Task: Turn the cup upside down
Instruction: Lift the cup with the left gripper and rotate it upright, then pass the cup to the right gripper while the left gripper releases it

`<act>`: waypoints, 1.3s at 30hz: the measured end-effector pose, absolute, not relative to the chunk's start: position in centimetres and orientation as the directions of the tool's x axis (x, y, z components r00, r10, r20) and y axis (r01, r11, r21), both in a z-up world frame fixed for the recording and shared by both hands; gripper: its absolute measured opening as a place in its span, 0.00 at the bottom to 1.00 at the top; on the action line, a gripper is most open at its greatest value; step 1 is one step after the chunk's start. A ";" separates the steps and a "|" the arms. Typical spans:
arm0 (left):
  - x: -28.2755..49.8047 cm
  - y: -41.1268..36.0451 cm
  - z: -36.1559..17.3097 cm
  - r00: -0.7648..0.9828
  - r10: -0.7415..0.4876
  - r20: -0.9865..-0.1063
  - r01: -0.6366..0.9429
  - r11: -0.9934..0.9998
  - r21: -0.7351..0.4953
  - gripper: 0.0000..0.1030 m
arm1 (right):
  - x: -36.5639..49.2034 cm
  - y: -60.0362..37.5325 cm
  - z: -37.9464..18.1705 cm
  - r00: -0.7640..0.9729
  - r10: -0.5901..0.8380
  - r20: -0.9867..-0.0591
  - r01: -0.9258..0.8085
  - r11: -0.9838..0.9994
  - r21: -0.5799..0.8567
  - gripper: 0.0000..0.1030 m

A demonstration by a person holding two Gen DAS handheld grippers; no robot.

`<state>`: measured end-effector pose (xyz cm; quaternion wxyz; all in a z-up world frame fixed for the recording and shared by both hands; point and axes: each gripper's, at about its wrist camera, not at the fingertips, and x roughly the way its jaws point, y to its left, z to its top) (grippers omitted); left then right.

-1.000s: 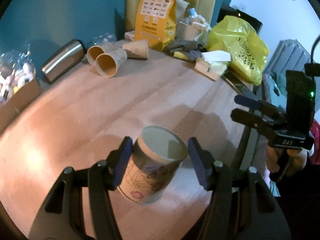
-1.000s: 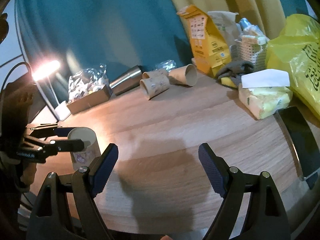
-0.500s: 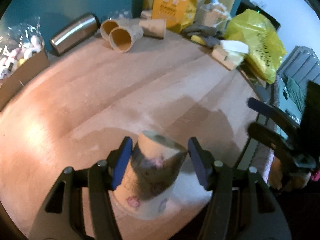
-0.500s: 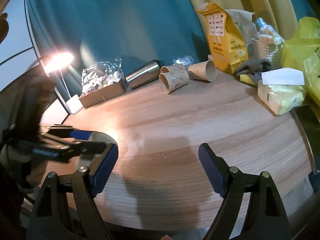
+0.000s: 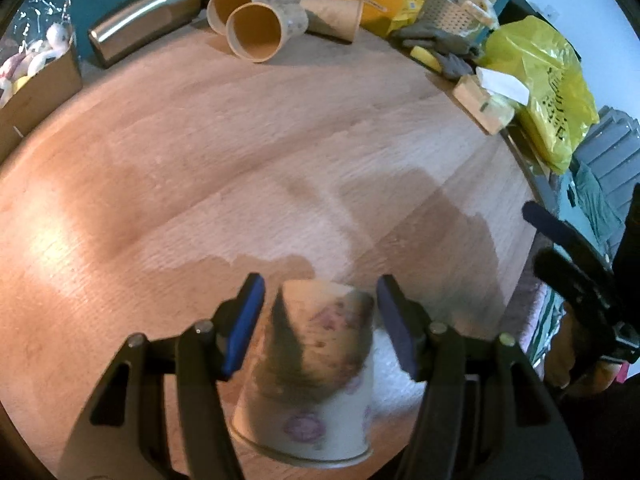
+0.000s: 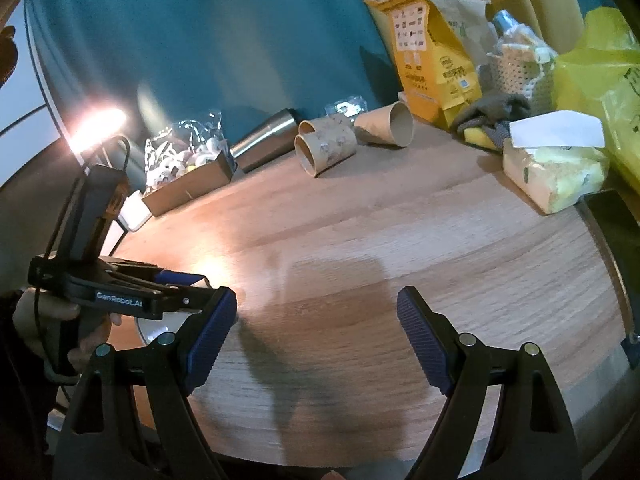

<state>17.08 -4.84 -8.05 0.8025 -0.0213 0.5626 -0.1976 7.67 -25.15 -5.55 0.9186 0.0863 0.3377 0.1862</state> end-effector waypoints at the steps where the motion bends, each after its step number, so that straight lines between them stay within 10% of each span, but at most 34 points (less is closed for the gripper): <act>1: 17.0 -4.7 -7.7 0.294 -0.351 -0.889 0.293 0.918 -0.266 0.74 | 7.7 -24.9 -5.6 0.699 0.398 -0.594 -0.285 0.917 0.280 0.83; 21: 6.2 5.5 -5.9 0.520 -0.364 -0.772 0.102 0.924 -0.368 0.77 | 11.9 -16.6 -9.2 0.304 0.497 -0.813 -0.211 0.867 0.451 0.75; 39: 3.3 8.9 -6.7 0.577 -0.351 -0.738 0.077 0.922 -0.378 0.77 | 10.3 -11.6 -4.1 0.567 0.409 -0.715 -0.391 0.898 0.204 0.58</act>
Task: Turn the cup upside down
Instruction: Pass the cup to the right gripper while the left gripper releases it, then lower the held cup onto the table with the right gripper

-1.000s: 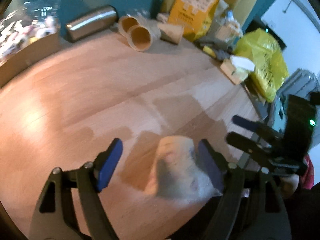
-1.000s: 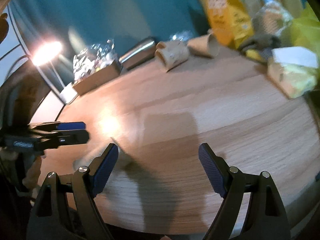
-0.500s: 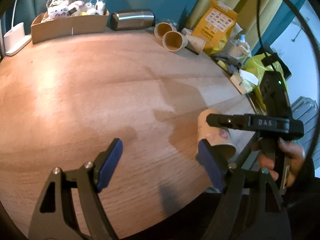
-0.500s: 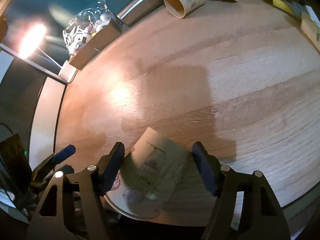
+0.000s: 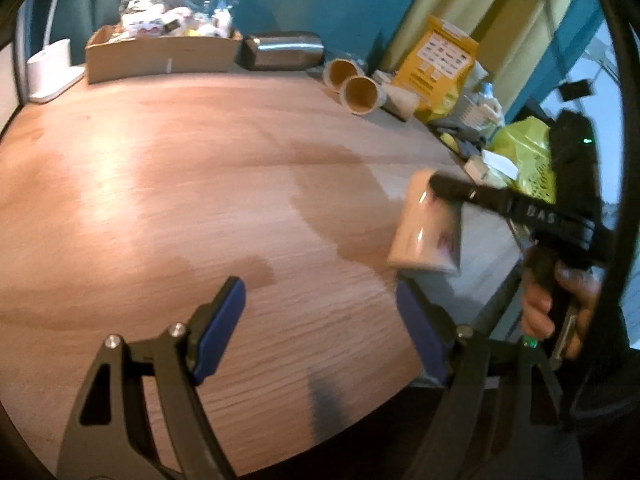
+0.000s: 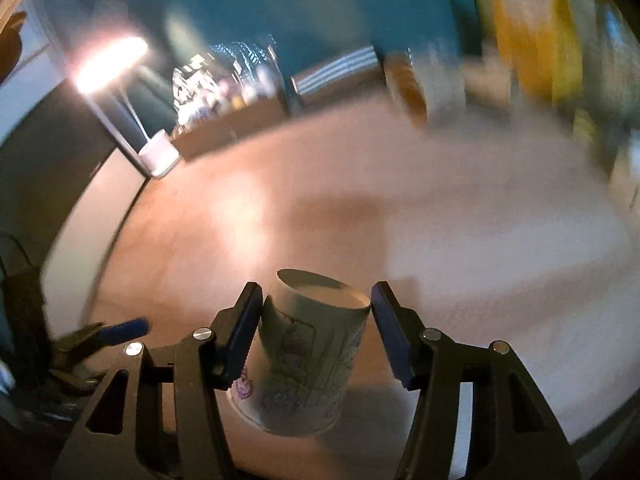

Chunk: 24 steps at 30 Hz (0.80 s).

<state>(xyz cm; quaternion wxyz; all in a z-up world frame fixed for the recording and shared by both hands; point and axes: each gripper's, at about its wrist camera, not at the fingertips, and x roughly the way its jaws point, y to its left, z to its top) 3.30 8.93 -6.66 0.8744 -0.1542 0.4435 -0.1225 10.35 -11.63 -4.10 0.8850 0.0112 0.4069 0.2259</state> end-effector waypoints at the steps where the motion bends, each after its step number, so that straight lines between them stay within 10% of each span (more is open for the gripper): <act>1: 3.1 9.1 -6.8 0.581 -0.343 -0.738 0.070 0.925 -0.375 0.77 | 10.0 -11.2 -3.6 0.613 0.387 -0.688 -0.408 0.902 0.143 0.58; 10: 1.0 9.1 -7.6 0.617 -0.308 -0.724 0.033 0.929 -0.367 0.77 | 4.9 -9.3 -6.0 0.820 0.266 -0.507 -0.407 0.893 -0.191 0.57; 24: -1.1 6.0 -8.7 0.655 -0.244 -0.715 0.027 0.953 -0.301 0.77 | -0.9 -10.3 -8.3 0.877 0.274 -0.395 -0.399 0.872 -0.282 0.57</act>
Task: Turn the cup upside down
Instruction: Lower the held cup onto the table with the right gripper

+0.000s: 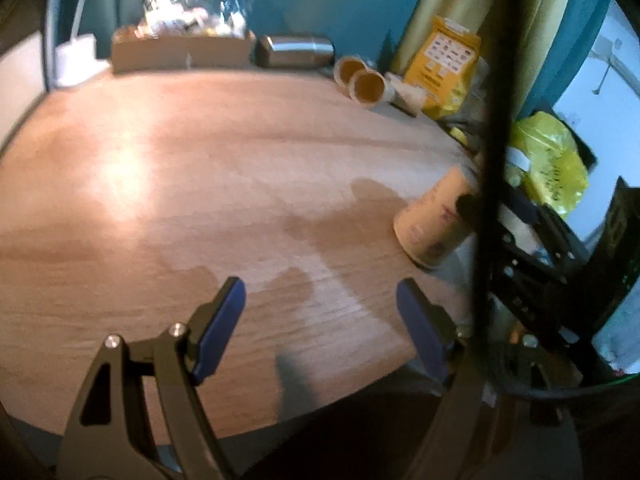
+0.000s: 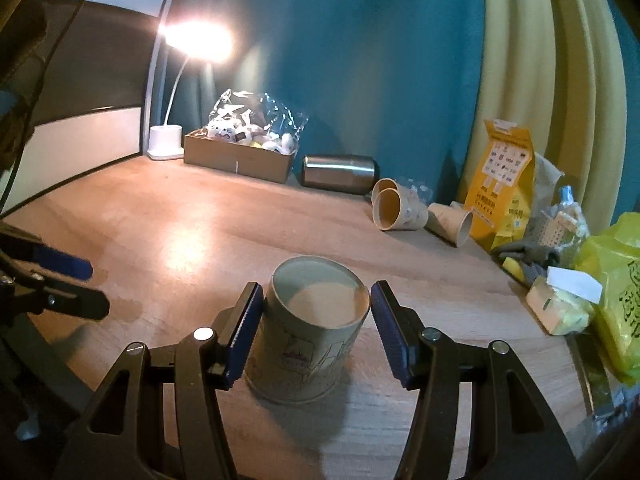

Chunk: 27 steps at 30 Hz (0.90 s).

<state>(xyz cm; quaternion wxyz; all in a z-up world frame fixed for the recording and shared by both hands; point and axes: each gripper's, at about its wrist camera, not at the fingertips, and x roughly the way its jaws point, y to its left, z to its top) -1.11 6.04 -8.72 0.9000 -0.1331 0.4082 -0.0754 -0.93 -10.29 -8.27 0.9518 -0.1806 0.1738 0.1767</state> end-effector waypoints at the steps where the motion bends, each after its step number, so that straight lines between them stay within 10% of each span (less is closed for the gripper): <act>1: -1.4 5.9 -8.6 0.669 -0.236 -0.705 0.028 0.956 -0.293 0.77 | -1.1 -10.4 -8.3 0.877 0.275 -0.393 -0.399 0.873 -0.280 0.57; 27: -6.1 10.1 -4.1 0.862 -0.026 -0.506 -0.149 0.942 -0.301 0.77 | -2.5 -13.5 -3.9 0.886 0.281 -0.369 -0.370 0.908 -0.197 0.58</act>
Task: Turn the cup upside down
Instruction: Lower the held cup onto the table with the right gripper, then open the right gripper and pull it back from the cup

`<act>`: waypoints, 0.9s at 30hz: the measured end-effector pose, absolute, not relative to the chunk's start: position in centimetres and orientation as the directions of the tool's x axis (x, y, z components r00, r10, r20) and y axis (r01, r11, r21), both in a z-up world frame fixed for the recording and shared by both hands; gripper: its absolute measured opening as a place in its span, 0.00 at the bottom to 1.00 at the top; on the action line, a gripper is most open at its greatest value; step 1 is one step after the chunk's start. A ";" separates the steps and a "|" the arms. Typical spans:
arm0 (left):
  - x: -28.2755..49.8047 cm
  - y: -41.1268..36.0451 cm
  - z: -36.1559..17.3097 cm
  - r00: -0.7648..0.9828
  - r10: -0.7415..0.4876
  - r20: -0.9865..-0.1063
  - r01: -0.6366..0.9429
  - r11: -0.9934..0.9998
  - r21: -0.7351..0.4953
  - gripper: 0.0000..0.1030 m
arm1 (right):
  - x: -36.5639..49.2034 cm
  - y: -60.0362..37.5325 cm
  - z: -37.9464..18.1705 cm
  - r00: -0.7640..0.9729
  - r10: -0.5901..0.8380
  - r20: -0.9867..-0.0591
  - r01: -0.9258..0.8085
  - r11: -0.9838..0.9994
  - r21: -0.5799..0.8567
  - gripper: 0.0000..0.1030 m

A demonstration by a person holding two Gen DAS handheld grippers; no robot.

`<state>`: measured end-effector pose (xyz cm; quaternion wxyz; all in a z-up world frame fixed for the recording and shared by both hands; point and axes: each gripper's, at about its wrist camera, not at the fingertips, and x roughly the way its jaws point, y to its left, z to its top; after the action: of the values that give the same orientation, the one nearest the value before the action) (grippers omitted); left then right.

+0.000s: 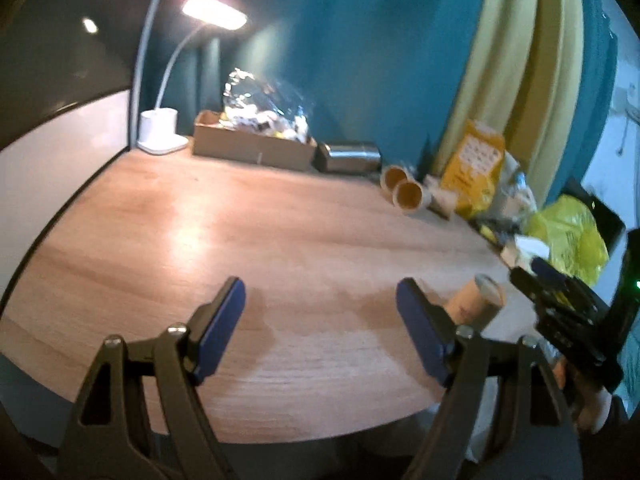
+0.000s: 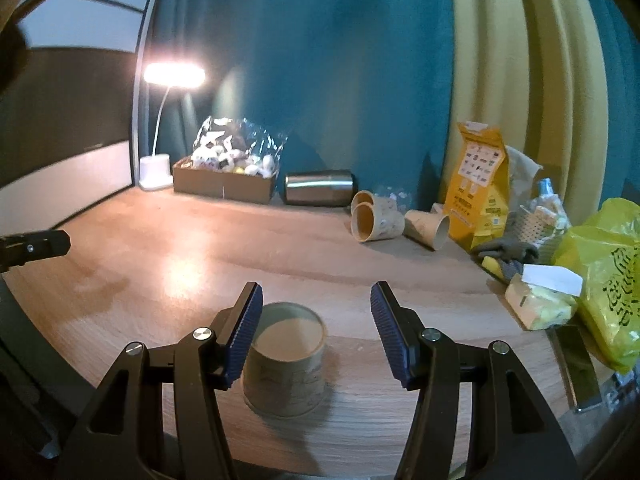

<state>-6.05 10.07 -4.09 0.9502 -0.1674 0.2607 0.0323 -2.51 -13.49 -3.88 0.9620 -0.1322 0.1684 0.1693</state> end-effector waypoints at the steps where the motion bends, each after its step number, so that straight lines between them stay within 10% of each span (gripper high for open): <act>1: -5.9 10.2 -4.1 0.859 -0.024 -0.511 -0.155 0.940 -0.305 0.77 | -2.8 -13.7 -3.5 0.889 0.282 -0.361 -0.368 0.909 -0.197 0.58; 27: -9.6 -0.6 2.3 0.891 -0.074 -0.449 -0.018 0.980 -0.196 0.77 | -8.9 -20.1 0.1 0.887 0.255 -0.385 -0.294 0.955 -0.045 0.68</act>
<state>-9.62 -0.55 2.30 0.9673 -0.0978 0.2334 -0.0144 -8.90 -20.08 0.07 0.9700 -0.0512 0.1912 0.1414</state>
